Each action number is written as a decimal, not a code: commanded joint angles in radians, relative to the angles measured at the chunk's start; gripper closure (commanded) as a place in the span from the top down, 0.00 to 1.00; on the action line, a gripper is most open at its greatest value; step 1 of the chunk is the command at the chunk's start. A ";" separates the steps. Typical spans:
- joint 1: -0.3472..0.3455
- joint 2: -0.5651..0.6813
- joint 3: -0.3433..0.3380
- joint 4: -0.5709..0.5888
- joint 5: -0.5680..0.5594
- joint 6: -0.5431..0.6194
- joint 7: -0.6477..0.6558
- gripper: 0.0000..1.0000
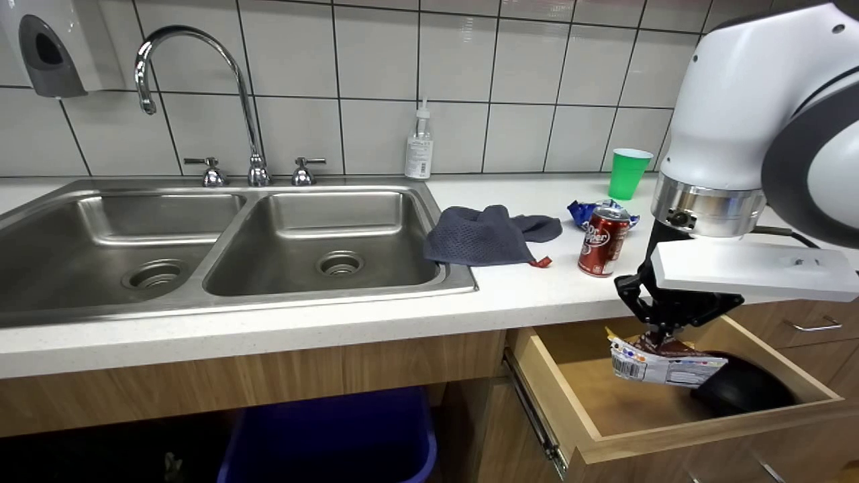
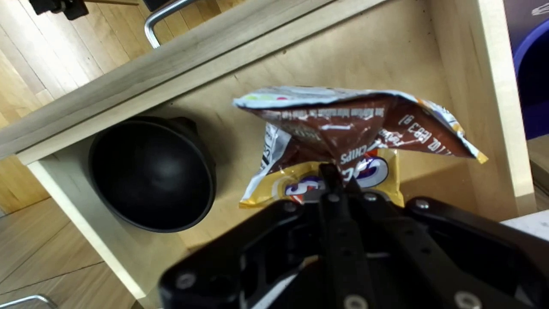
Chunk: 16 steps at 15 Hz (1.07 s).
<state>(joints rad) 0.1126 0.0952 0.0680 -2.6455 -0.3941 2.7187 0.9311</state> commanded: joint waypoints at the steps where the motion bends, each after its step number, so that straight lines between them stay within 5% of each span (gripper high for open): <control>1: 0.024 0.013 -0.022 0.034 -0.019 -0.031 0.011 0.34; 10: 0.011 -0.049 -0.033 0.016 0.037 -0.029 -0.038 1.00; 16: -0.009 -0.107 -0.034 0.010 0.071 -0.040 -0.068 1.00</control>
<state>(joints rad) 0.1185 0.0489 0.0344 -2.6224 -0.3569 2.7173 0.9187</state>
